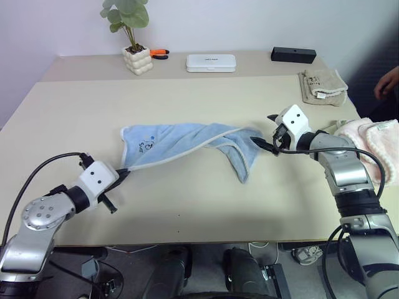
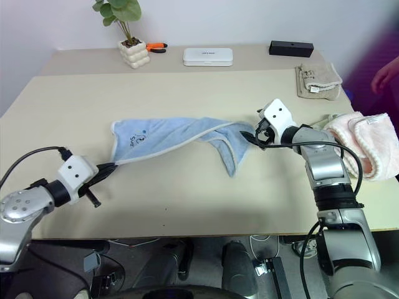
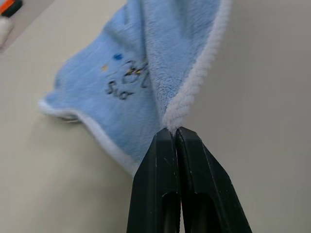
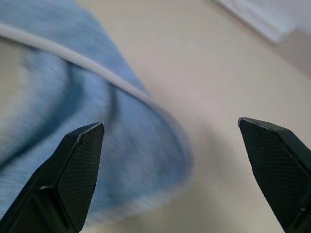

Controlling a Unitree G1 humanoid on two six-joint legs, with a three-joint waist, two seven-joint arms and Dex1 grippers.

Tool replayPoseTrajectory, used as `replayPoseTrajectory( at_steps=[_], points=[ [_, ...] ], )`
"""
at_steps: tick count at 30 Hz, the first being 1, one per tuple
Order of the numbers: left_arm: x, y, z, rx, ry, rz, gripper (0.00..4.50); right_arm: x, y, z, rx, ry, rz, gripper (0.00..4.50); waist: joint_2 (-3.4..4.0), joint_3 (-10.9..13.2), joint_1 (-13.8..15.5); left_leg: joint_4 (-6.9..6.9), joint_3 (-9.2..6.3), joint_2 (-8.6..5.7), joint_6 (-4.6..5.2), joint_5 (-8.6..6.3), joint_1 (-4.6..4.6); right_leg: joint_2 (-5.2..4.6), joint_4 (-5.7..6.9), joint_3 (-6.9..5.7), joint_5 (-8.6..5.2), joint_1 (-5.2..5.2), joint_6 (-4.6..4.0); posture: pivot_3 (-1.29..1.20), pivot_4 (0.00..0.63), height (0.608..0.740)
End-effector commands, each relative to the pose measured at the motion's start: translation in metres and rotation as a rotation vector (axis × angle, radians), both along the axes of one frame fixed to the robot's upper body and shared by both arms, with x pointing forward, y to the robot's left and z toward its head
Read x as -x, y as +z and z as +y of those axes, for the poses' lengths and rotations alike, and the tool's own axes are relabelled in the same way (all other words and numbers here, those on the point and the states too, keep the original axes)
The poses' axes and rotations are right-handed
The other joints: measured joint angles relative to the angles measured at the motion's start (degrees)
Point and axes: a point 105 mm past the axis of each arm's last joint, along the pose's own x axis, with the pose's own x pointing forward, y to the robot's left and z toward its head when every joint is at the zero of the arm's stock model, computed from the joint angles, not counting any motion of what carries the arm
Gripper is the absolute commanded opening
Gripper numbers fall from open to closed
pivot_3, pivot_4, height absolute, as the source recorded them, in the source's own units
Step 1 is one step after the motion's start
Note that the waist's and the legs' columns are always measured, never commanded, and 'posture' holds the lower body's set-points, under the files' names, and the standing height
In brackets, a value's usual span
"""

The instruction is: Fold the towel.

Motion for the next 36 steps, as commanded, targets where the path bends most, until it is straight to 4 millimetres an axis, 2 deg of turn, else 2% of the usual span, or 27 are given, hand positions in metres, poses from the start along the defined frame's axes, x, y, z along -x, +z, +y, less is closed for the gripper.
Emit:
replayPoseTrajectory(
  at_steps=[1, 10, 13, 20, 24, 26, 30, 33, 34, 36],
  points=[
    [0.002, 0.009, 0.002, -0.036, -0.014, -0.033, 0.06, -0.015, 0.001, 0.002, -0.046, -0.017, 0.039, 4.5, 0.0, 0.0, -0.13, 0.0, 0.0, 0.01, 0.0, 0.0, 0.01, 0.02, -0.01, 0.01, 0.0, 0.0, 0.0, 0.0, 0.15, 0.74],
    [0.0, 0.01, -0.008, -0.02, -0.04, -0.04, 0.06, -0.042, -0.019, 0.009, -0.097, -0.106, 0.184, 4.5, 0.03, 0.02, -0.28, -0.04, 0.1, 0.11, -0.02, 0.0, 0.04, 0.11, 0.0, 0.09, 0.04, -0.04, -0.05, 0.0, 0.15, 0.74],
    [-0.001, 0.01, -0.008, -0.019, -0.04, -0.04, 0.0, -0.043, -0.022, 0.012, -0.118, -0.108, 0.222, 3.65, 0.03, 0.02, -0.45, -0.06, 0.15, 0.16, -0.03, 0.0, 0.07, 0.18, 0.0, 0.16, 0.07, -0.05, -0.08, 0.0, 0.15, 0.74],
    [0.001, 0.008, -0.006, -0.022, -0.034, -0.032, 0.0, -0.043, -0.016, 0.01, -0.162, -0.092, 0.227, 0.09, 0.04, 0.02, -0.34, -0.06, 0.17, 0.19, -0.03, -0.01, 0.08, 0.22, 0.0, 0.19, 0.08, -0.05, -0.1, 0.0, 0.15, 0.74],
    [0.001, 0.008, -0.002, -0.028, -0.026, -0.029, 0.0, -0.044, -0.005, 0.005, -0.152, -0.089, 0.178, 0.03, 0.09, 0.05, -0.35, -0.08, 0.19, 0.2, -0.03, -0.01, 0.08, 0.23, 0.0, 0.21, 0.08, -0.08, -0.1, 0.0, 0.15, 0.74],
    [-0.009, 0.015, 0.005, -0.009, 0.015, -0.071, 0.0, -0.048, 0.015, 0.0, -0.134, -0.099, 0.084, 0.03, 0.12, 0.07, -0.35, -0.09, 0.21, 0.2, -0.03, -0.01, 0.08, 0.23, 0.01, 0.23, 0.08, -0.09, -0.1, 0.0, 0.15, 0.74],
    [-0.049, 0.053, 0.023, 0.027, 0.145, -0.262, 0.0, -0.055, 0.065, -0.005, -0.1, -0.117, -0.126, 0.03, 0.26, 0.19, -0.05, -0.04, 0.21, 0.22, -0.1, 0.04, 0.08, 0.28, 0.07, 0.22, 0.12, -0.12, -0.13, 0.0, 0.15, 0.74],
    [-0.084, 0.106, 0.035, 0.053, 0.237, -0.467, 0.0, -0.059, 0.117, -0.006, -0.065, -0.142, -0.31, 0.03, 0.23, 0.25, -0.14, -0.03, 0.26, 0.24, -0.14, 0.06, 0.08, 0.31, 0.09, 0.22, 0.14, -0.14, -0.14, 0.0, 0.15, 0.74],
    [-0.092, 0.132, 0.038, 0.073, 0.264, -0.553, 0.0, -0.058, 0.139, -0.005, -0.075, -0.142, -0.378, 0.03, 0.24, 0.25, -0.23, -0.03, 0.26, 0.27, -0.17, 0.08, 0.04, 0.33, 0.11, 0.22, 0.16, -0.2, -0.17, 0.0, 0.15, 0.74],
    [-0.099, 0.172, 0.047, 0.113, 0.315, -0.689, 0.0, -0.053, 0.172, -0.003, -0.089, -0.126, -0.476, 0.03, 0.21, 0.26, -0.47, -0.06, 0.29, 0.27, -0.18, 0.08, 0.01, 0.34, 0.11, 0.22, 0.2, -0.26, -0.17, 0.0, 0.15, 0.74]
  ],
)
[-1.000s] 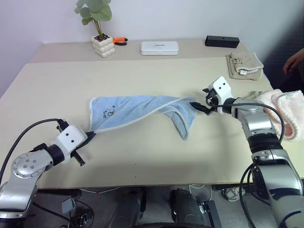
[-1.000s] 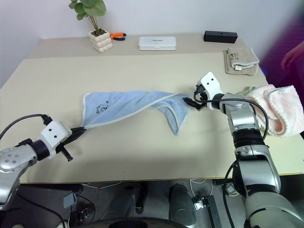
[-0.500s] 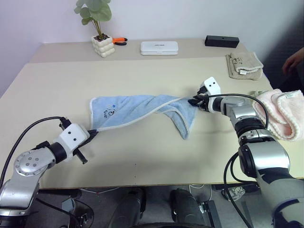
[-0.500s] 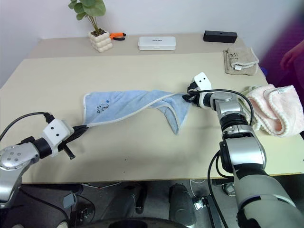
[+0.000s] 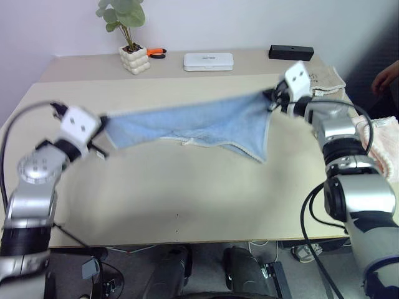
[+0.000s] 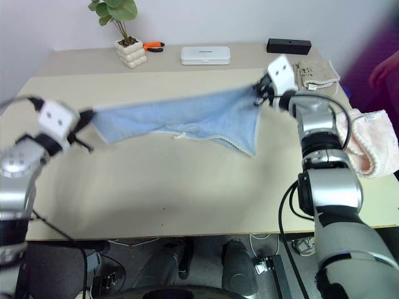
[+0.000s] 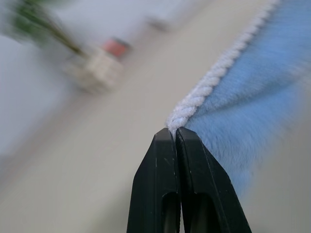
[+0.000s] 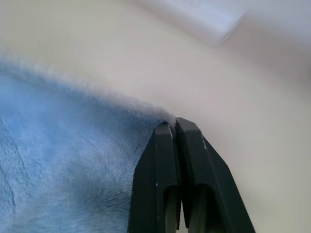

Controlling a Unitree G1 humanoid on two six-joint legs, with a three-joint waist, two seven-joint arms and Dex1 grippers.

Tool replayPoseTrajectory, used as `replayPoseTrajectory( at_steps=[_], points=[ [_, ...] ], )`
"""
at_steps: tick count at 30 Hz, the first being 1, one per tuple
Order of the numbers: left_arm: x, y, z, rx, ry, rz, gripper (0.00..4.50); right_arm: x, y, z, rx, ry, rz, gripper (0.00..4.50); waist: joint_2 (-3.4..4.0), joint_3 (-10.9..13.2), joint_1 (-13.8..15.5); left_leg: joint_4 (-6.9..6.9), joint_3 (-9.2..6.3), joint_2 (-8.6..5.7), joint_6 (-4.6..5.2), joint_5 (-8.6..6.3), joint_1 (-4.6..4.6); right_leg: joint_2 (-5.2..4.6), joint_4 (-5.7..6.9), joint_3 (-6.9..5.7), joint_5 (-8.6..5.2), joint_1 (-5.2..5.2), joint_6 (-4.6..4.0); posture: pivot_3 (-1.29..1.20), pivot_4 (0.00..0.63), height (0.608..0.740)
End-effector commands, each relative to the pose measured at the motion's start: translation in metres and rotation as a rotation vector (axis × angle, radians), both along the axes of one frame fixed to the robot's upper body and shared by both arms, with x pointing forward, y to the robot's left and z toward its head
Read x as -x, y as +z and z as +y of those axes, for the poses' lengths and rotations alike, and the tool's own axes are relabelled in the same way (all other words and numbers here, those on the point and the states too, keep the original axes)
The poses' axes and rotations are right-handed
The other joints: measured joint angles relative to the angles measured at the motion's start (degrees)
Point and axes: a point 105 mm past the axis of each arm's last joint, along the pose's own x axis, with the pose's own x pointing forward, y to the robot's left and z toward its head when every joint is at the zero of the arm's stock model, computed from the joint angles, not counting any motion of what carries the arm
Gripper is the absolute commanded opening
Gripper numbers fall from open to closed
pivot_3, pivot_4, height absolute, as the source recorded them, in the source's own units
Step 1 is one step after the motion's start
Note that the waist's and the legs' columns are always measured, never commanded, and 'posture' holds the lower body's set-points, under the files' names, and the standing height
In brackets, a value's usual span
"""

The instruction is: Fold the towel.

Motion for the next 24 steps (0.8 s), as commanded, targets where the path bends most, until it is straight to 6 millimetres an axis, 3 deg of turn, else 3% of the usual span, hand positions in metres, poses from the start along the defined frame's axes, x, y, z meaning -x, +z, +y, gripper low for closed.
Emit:
replayPoseTrajectory(
  at_steps=[1, 3, 5, 9, 12, 15, 20, 22, 24],
  points=[
    [-0.002, 0.075, 0.03, 0.059, 0.135, -0.276, 0.0, 0.015, 0.091, -0.001, -0.003, 0.016, -0.292, 0.03, 0.0, 0.0, -0.25, -0.01, 0.02, 0.0, -0.14, 0.07, -0.06, 0.0, 0.0, 0.01, 0.02, -0.1, 0.01, 0.0, 0.15, 0.74],
    [0.002, 0.098, 0.044, 0.091, 0.178, -0.358, 0.0, 0.025, 0.113, 0.004, -0.002, 0.065, -0.361, 0.03, -0.01, -0.01, -0.76, 0.0, 0.09, 0.04, -0.31, 0.13, -0.31, 0.02, 0.0, 0.07, 0.02, -0.37, 0.02, 0.0, 0.15, 0.74],
    [0.01, 0.106, 0.054, 0.092, 0.19, -0.386, 0.0, 0.037, 0.122, 0.009, 0.0, 0.128, -0.394, 0.03, 0.0, -0.02, -1.5, -0.01, 0.14, 0.04, -0.32, 0.12, -0.4, 0.03, -0.02, 0.15, 0.02, -0.51, 0.03, 0.0, 0.15, 0.74],
    [0.031, 0.092, 0.057, 0.094, 0.105, -0.32, 0.0, 0.066, 0.109, 0.023, 0.05, 0.303, -0.366, 0.03, 0.01, -0.02, -1.89, -0.02, 0.17, 0.05, -0.23, 0.0, -0.43, 0.07, -0.07, 0.36, 0.02, -0.61, 0.03, 0.0, 0.15, 0.74],
    [0.053, 0.057, 0.054, 0.123, 0.02, -0.159, 0.0, 0.092, 0.065, 0.033, 0.079, 0.457, -0.19, 0.03, 0.01, -0.02, -1.59, 0.12, 0.18, 0.06, -0.18, -0.05, -0.45, 0.08, -0.01, 0.4, 0.02, -0.62, 0.03, 0.0, 0.15, 0.74],
    [0.083, 0.009, 0.039, 0.079, -0.089, 0.087, 0.0, 0.118, 0.022, 0.032, 0.093, 0.552, 0.009, 0.03, 0.02, -0.01, -1.39, 0.13, 0.15, 0.09, 0.13, -0.23, -0.48, 0.08, 0.02, 0.46, 0.02, -0.64, 0.02, 0.0, 0.15, 0.74],
    [0.119, -0.033, 0.038, 0.087, -0.112, 0.346, 0.0, 0.149, -0.007, 0.026, 0.073, 0.623, 0.202, 0.03, 0.08, 0.02, -0.8, 0.2, 0.15, 0.28, -0.02, -0.14, -0.47, 0.15, -0.04, 0.47, 0.15, -0.62, -0.35, 0.0, 0.15, 0.74],
    [0.145, -0.056, 0.034, 0.116, -0.149, 0.513, 0.0, 0.167, -0.021, 0.018, 0.077, 0.662, 0.308, 0.03, 0.03, -0.02, -0.27, 0.21, 0.2, 0.35, -0.02, -0.15, -0.35, 0.16, -0.05, 0.47, 0.05, -0.5, -0.51, 0.0, 0.15, 0.74],
    [0.162, -0.065, 0.03, 0.138, -0.183, 0.615, 0.0, 0.176, -0.028, 0.013, 0.087, 0.679, 0.366, 0.03, 0.01, -0.02, -0.07, 0.18, 0.3, 0.4, 0.02, -0.18, -0.34, 0.17, -0.18, 0.47, 0.04, -0.48, -0.51, 0.0, 0.15, 0.74]
  ],
)
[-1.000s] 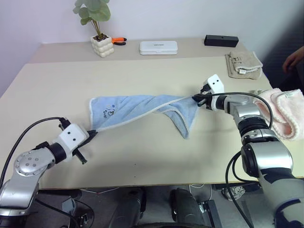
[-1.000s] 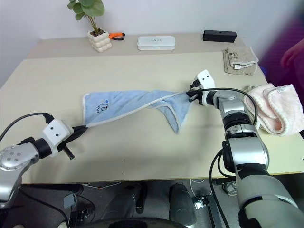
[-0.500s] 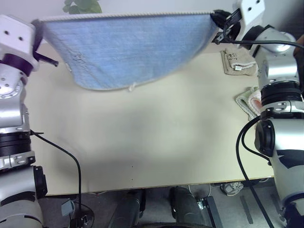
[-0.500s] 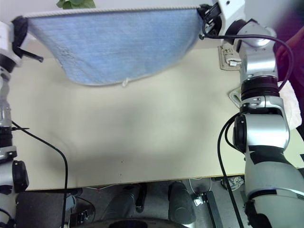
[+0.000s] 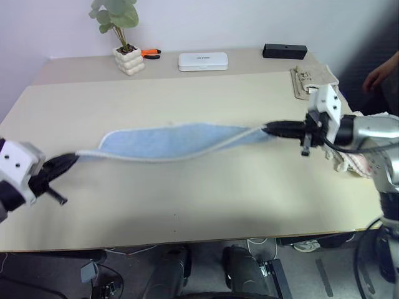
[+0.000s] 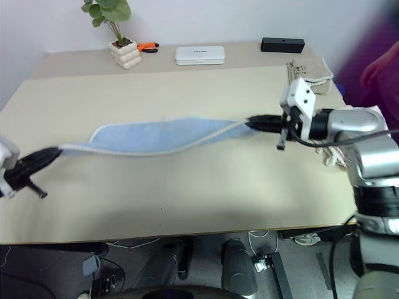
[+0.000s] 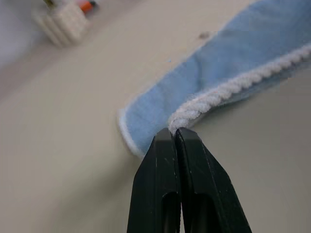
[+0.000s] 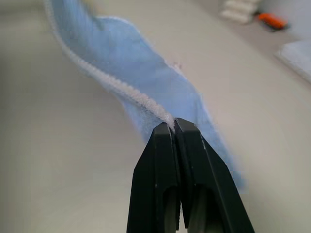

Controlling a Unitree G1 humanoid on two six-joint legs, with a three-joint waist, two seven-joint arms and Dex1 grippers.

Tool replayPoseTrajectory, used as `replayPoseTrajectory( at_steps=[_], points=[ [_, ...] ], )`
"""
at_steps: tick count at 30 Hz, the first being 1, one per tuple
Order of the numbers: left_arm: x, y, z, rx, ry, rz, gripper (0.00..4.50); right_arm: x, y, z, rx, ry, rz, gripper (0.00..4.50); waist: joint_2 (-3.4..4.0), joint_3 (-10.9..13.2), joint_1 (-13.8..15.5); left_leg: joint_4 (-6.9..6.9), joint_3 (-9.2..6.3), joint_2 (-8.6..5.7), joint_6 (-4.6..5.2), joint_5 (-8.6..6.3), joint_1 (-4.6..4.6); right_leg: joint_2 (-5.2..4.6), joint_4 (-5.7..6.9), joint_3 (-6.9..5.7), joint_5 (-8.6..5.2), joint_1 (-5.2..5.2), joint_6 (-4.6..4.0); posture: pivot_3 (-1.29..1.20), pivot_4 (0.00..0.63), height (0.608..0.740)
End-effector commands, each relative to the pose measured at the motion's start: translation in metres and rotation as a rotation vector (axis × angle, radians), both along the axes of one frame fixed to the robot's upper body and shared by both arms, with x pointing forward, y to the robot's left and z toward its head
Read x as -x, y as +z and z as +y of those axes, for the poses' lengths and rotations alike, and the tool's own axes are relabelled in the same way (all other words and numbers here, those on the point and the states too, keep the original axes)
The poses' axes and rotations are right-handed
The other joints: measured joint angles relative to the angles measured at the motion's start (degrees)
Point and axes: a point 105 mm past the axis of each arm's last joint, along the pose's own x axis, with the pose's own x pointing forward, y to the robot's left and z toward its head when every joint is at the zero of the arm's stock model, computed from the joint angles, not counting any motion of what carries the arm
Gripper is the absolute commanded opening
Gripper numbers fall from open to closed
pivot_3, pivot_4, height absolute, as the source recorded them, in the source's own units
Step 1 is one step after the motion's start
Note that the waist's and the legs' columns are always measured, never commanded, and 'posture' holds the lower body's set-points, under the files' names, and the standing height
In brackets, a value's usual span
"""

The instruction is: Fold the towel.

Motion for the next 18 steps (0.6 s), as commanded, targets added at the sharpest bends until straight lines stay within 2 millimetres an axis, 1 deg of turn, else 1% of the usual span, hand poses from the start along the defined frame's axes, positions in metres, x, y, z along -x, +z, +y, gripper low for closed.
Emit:
replayPoseTrajectory(
  at_steps=[1, 3, 5, 8, 11, 13, 15, 18],
  points=[
    [0.023, 0.004, -0.007, 0.022, -0.065, 0.094, 0.0, 0.018, 0.004, -0.005, 0.021, 0.052, 0.031, 0.03, 0.0, 0.0, 0.28, -0.02, 0.07, 0.01, 0.06, -0.03, -0.03, -0.02, -0.07, 0.01, 0.0, -0.01, 0.0, 0.0, 0.15, 0.74],
    [0.017, 0.008, -0.002, 0.018, -0.043, 0.066, 0.0, 0.01, 0.003, -0.007, 0.031, 0.021, 0.009, 0.03, 0.01, 0.01, 0.58, 0.01, 0.12, 0.03, 0.07, -0.04, -0.03, -0.04, -0.04, 0.01, 0.0, -0.03, 0.0, 0.0, 0.15, 0.74],
    [0.005, 0.011, 0.005, 0.018, -0.008, 0.029, 0.0, -0.002, 0.0, -0.008, 0.035, -0.016, -0.014, 0.03, 0.0, -0.01, 0.67, 0.05, 0.24, 0.17, 0.0, -0.07, -0.04, -0.06, -0.04, -0.04, 0.02, 0.01, -0.05, 0.0, 0.15, 0.74],
    [-0.014, 0.01, 0.009, -0.031, -0.001, -0.017, 0.0, -0.02, -0.007, -0.007, 0.054, -0.067, -0.056, 0.03, -0.12, -0.08, 0.56, 0.05, 0.42, 0.21, -0.1, -0.12, -0.01, -0.1, -0.05, -0.05, 0.03, 0.07, -0.06, 0.0, 0.15, 0.74],
    [-0.038, 0.004, 0.015, -0.069, 0.029, -0.044, 0.0, -0.041, -0.015, -0.007, 0.071, -0.127, -0.096, 0.03, -0.12, -0.07, 0.45, 0.01, 0.57, 0.21, 0.05, -0.05, -0.04, -0.1, -0.15, 0.01, 0.05, 0.0, -0.03, 0.0, 0.15, 0.74],
    [-0.057, -0.001, 0.018, -0.097, 0.038, -0.062, 0.0, -0.057, -0.025, -0.005, 0.092, -0.164, -0.105, 0.03, -0.13, -0.06, 0.37, -0.02, 0.63, 0.2, 0.06, -0.04, -0.04, -0.08, -0.13, 0.01, 0.16, -0.07, 0.15, 0.0, 0.15, 0.74],
    [-0.078, -0.006, 0.015, -0.106, 0.029, -0.078, 0.0, -0.073, -0.032, -0.003, 0.083, -0.212, -0.107, 0.03, -0.13, -0.05, 0.4, -0.03, 0.63, 0.2, 0.05, -0.03, -0.01, -0.06, -0.01, 0.01, 0.2, -0.11, 0.19, 0.0, 0.15, 0.74],
    [-0.102, -0.01, 0.011, -0.107, 0.019, -0.098, 0.0, -0.088, -0.041, -0.004, 0.091, -0.253, -0.105, 0.03, -0.13, -0.05, 0.4, -0.04, 0.61, 0.19, 0.01, -0.01, 0.01, -0.01, 0.06, 0.01, 0.24, -0.12, 0.24, 0.0, 0.15, 0.74]
  ],
)
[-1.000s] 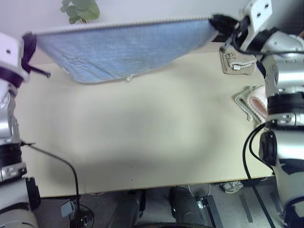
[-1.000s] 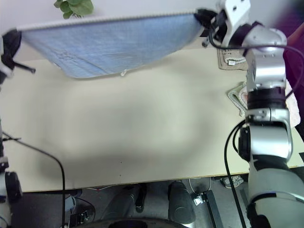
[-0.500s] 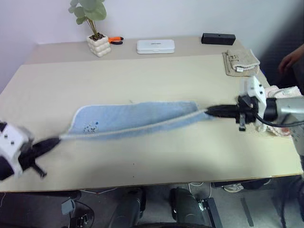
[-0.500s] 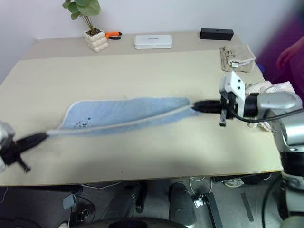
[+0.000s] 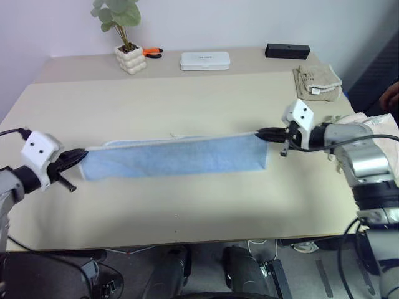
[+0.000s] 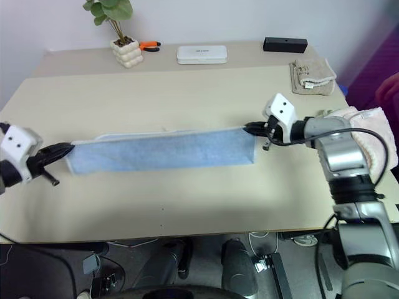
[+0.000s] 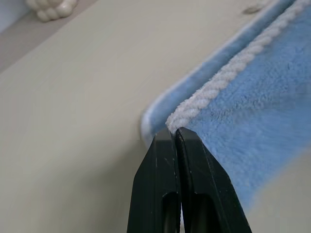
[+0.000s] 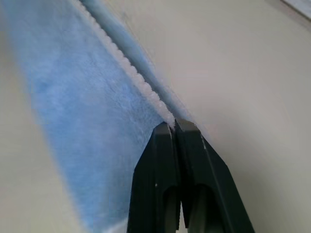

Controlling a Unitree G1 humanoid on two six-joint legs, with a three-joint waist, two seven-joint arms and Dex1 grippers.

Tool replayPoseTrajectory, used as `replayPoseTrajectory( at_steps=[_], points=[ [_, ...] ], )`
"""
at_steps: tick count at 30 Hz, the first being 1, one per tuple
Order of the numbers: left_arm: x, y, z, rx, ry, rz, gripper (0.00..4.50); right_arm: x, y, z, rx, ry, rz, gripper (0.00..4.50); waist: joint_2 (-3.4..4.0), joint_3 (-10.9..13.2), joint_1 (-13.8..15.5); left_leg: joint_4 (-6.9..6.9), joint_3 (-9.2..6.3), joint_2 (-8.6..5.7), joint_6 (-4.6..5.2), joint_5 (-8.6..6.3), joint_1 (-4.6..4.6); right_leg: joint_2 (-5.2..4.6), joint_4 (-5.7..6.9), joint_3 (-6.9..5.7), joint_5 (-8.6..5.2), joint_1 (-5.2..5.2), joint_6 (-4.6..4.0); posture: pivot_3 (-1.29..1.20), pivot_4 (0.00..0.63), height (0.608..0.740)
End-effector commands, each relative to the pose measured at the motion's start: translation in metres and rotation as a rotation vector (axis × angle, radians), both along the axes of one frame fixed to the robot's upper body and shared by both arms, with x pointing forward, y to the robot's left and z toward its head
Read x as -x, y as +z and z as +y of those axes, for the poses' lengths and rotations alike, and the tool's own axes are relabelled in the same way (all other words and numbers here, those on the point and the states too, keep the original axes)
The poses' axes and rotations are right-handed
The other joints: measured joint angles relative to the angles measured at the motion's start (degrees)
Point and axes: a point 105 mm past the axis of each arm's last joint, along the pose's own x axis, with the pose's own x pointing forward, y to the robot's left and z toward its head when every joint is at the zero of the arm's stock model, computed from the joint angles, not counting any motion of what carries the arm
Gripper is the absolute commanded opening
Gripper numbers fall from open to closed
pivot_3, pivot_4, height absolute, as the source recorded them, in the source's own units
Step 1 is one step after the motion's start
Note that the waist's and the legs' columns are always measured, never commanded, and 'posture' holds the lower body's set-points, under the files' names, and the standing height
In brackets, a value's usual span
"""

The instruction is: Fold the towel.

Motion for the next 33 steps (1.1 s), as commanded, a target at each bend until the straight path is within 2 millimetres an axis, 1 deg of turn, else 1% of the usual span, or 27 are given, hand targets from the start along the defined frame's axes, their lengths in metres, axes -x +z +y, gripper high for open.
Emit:
replayPoseTrajectory(
  at_steps=[1, 3, 5, 10, 12, 13, 15, 16, 17, 18, 21, 22, 23, 24, 25, 26, 28, 29, 30, 31, 33],
  points=[
    [-0.023, -0.001, 0.001, -0.024, 0.014, -0.036, 0.0, -0.015, 0.004, -0.004, 0.019, -0.051, -0.051, 0.03, 0.0, 0.0, 0.0, 0.0, 0.0, -0.01, -0.01, 0.0, 0.0, 0.03, 0.0, -0.01, 0.03, 0.0, 0.06, 0.0, 0.15, 0.74],
    [-0.037, -0.006, 0.001, -0.02, 0.026, -0.036, 0.0, -0.02, 0.001, -0.003, 0.015, -0.06, -0.047, 0.03, -0.01, 0.0, -0.01, 0.0, 0.0, -0.04, 0.0, 0.0, 0.0, 0.1, 0.03, 0.01, 0.08, -0.01, 0.14, 0.0, 0.15, 0.74],
    [-0.045, -0.011, -0.003, -0.023, 0.014, -0.027, 0.0, -0.021, -0.002, -0.002, 0.016, -0.062, -0.043, 0.03, -0.01, 0.0, -0.06, 0.0, 0.0, -0.05, 0.0, 0.01, -0.03, 0.11, 0.02, 0.01, 0.09, -0.03, 0.16, 0.0, 0.15, 0.74],
    [-0.055, -0.02, -0.011, 0.029, -0.017, 0.007, 0.0, -0.02, -0.003, 0.0, 0.003, -0.063, -0.038, 0.03, -0.01, 0.0, -0.44, 0.01, 0.0, -0.04, 0.01, 0.01, -0.02, 0.14, 0.08, 0.03, 0.11, -0.05, 0.19, 0.0, 0.15, 0.74],
    [-0.057, -0.02, -0.009, 0.058, 0.008, 0.006, 0.58, -0.018, -0.002, 0.003, -0.006, -0.064, -0.039, 0.0, -0.01, 0.0, -0.43, 0.02, 0.0, -0.04, 0.01, 0.01, -0.01, 0.14, 0.11, 0.04, 0.11, -0.05, 0.19, 0.0, 0.15, 0.74],
    [-0.059, -0.019, -0.006, 0.06, 0.028, -0.005, 0.86, -0.016, -0.001, 0.004, -0.007, -0.062, -0.04, 0.27, -0.01, 0.0, -0.42, 0.04, 0.0, -0.04, 0.01, 0.01, -0.01, 0.15, 0.12, 0.04, 0.11, -0.06, 0.19, 0.0, 0.15, 0.74],
    [-0.059, -0.017, -0.004, 0.058, 0.051, -0.026, 1.77, -0.013, 0.0, 0.003, -0.005, -0.063, -0.041, 0.84, -0.01, 0.0, -0.3, 0.05, -0.01, -0.04, 0.01, 0.01, -0.02, 0.15, 0.12, 0.04, 0.11, -0.05, 0.19, 0.0, 0.15, 0.74],
    [-0.059, -0.013, 0.0, 0.089, 0.08, -0.052, 2.25, -0.012, 0.003, -0.003, 0.001, -0.095, -0.059, 1.3, -0.01, 0.0, -0.25, 0.06, -0.01, -0.04, 0.01, 0.01, -0.02, 0.14, 0.12, 0.04, 0.11, -0.05, 0.2, 0.0, 0.15, 0.74],
    [-0.058, -0.008, 0.004, 0.125, 0.106, -0.075, 2.26, -0.011, 0.006, -0.009, 0.005, -0.129, -0.077, 1.71, -0.01, 0.0, -0.19, 0.07, -0.01, -0.04, 0.01, 0.01, -0.02, 0.14, 0.12, 0.04, 0.12, -0.05, 0.21, 0.0, 0.15, 0.74],
    [-0.056, -0.003, 0.008, 0.167, 0.134, -0.106, 2.26, -0.01, 0.01, -0.016, 0.009, -0.17, -0.099, 2.26, -0.01, 0.0, -0.15, 0.07, -0.01, -0.04, 0.01, 0.01, -0.03, 0.14, 0.12, 0.05, 0.12, -0.05, 0.21, 0.0, 0.15, 0.74],
    [-0.048, 0.006, 0.017, 0.218, 0.196, -0.175, 2.26, -0.005, 0.017, -0.03, -0.008, -0.253, -0.129, 2.26, -0.01, 0.0, -0.08, 0.09, -0.01, -0.05, 0.01, 0.01, -0.04, 0.11, 0.12, 0.06, 0.12, -0.06, 0.22, 0.0, 0.15, 0.74],
    [-0.043, 0.014, 0.017, 0.264, 0.216, -0.222, 2.26, 0.001, 0.019, -0.038, -0.06, -0.302, -0.112, 2.26, -0.01, 0.0, -0.05, 0.1, -0.01, -0.05, 0.01, 0.01, -0.04, 0.11, 0.12, 0.07, 0.12, -0.06, 0.22, 0.0, 0.15, 0.74],
    [-0.037, 0.019, 0.012, 0.296, 0.216, -0.258, 2.26, 0.009, 0.02, -0.044, -0.115, -0.339, -0.088, 2.56, -0.01, -0.01, 0.0, 0.1, -0.02, -0.05, 0.01, 0.01, -0.05, 0.09, 0.12, 0.07, 0.12, -0.06, 0.22, 0.0, 0.15, 0.74],
    [-0.03, 0.022, 0.004, 0.311, 0.196, -0.275, 2.26, 0.017, 0.02, -0.046, -0.168, -0.363, -0.059, 2.73, -0.02, -0.01, 0.04, 0.08, -0.03, -0.05, 0.01, 0.01, -0.04, 0.0, 0.11, 0.08, 0.12, -0.05, 0.22, 0.0, 0.15, 0.74],
    [-0.026, 0.023, -0.003, 0.319, 0.181, -0.282, 2.26, 0.023, 0.02, -0.046, -0.201, -0.376, -0.039, 3.03, -0.03, -0.02, 0.06, 0.08, -0.04, -0.04, 0.02, 0.0, -0.05, -0.01, 0.1, 0.08, 0.12, -0.04, 0.22, 0.0, 0.15, 0.74],
    [-0.02, 0.02, -0.02, 0.286, 0.117, -0.268, 2.26, 0.032, 0.016, -0.043, -0.237, -0.384, -0.013, 3.52, -0.03, -0.02, 0.1, 0.09, -0.04, -0.04, 0.04, -0.01, -0.05, -0.02, 0.08, 0.12, 0.12, -0.03, 0.22, 0.0, 0.15, 0.74],
    [-0.006, 0.009, -0.064, 0.273, -0.039, -0.211, 2.26, 0.047, 0.009, -0.039, -0.321, -0.432, 0.034, 4.47, -0.04, -0.05, 0.17, 0.11, -0.04, -0.04, 0.04, -0.01, -0.05, -0.02, 0.1, 0.15, 0.13, -0.01, 0.21, 0.0, 0.15, 0.74],
    [0.002, 0.005, -0.089, 0.282, -0.132, -0.18, 2.26, 0.054, 0.005, -0.037, -0.375, -0.461, 0.062, 4.47, -0.03, -0.06, 0.19, 0.12, -0.04, -0.03, 0.04, -0.01, -0.03, -0.03, 0.11, 0.17, 0.13, 0.02, 0.21, 0.0, 0.15, 0.74],
    [0.008, 0.003, -0.104, 0.293, -0.185, -0.162, 2.26, 0.059, 0.002, -0.036, -0.408, -0.482, 0.08, 4.47, -0.03, -0.07, 0.21, 0.13, -0.04, -0.03, 0.04, -0.02, 0.0, -0.04, 0.11, 0.17, 0.13, 0.05, 0.21, 0.0, 0.15, 0.74],
    [0.016, 0.001, -0.122, 0.309, -0.253, -0.138, 2.26, 0.066, -0.003, -0.034, -0.452, -0.499, 0.124, 4.47, -0.02, -0.07, 0.22, 0.16, -0.04, -0.03, 0.04, -0.02, 0.0, -0.04, 0.11, 0.18, 0.13, 0.08, 0.2, 0.0, 0.15, 0.74],
    [0.03, -0.006, -0.152, 0.317, -0.371, -0.091, 2.26, 0.083, -0.015, -0.029, -0.531, -0.518, 0.214, 4.47, -0.02, -0.07, 0.25, 0.21, -0.03, -0.03, 0.04, -0.02, -0.01, -0.03, 0.1, 0.18, 0.13, 0.09, 0.19, 0.0, 0.15, 0.74]
  ],
)
